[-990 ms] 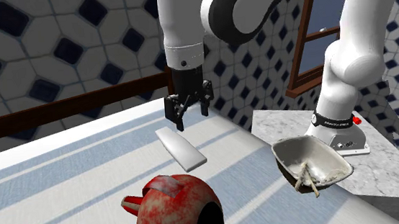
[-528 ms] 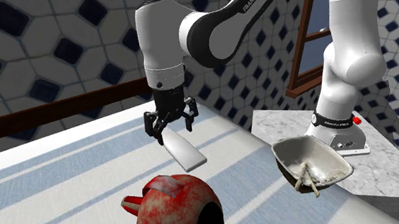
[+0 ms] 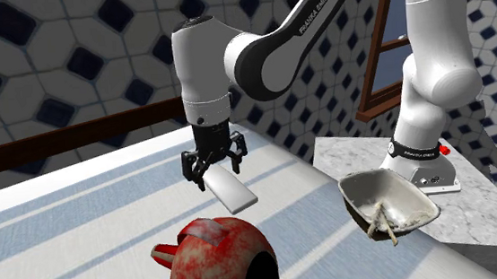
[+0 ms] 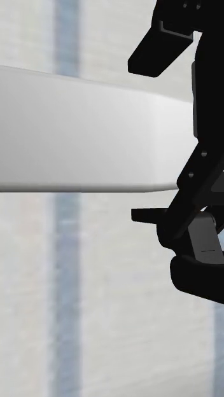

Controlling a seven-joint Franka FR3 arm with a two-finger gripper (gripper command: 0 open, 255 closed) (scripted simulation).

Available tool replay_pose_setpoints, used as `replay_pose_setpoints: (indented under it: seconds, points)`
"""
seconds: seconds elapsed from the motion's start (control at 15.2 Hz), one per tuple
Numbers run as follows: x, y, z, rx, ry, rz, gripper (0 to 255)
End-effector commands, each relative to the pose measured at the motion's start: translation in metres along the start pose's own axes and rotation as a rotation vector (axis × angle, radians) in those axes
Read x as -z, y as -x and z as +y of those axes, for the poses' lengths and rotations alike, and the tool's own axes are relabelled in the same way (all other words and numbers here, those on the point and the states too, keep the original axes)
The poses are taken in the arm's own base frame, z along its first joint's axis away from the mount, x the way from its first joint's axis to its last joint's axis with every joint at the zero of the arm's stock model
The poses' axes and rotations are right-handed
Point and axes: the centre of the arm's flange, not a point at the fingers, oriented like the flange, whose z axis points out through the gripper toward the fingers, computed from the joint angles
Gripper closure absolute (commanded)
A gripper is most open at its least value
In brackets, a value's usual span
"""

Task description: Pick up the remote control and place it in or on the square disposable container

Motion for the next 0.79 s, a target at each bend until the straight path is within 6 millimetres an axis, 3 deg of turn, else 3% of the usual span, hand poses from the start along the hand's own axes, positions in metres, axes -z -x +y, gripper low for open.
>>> replay_pose_setpoints:
  seconds: [0.0,0.2,0.26,0.73]
  points:
    - [-0.0005,-0.0003,0.0001,0.0,0.0,0.0,0]
    - [-0.0005,-0.0003,0.0001,0.0,0.0,0.0,0]
    - [-0.0005,-0.0003,0.0001,0.0,0.0,0.0,255]
    - [-0.0005,-0.0003,0.0002,0.0,0.0,0.0,255]
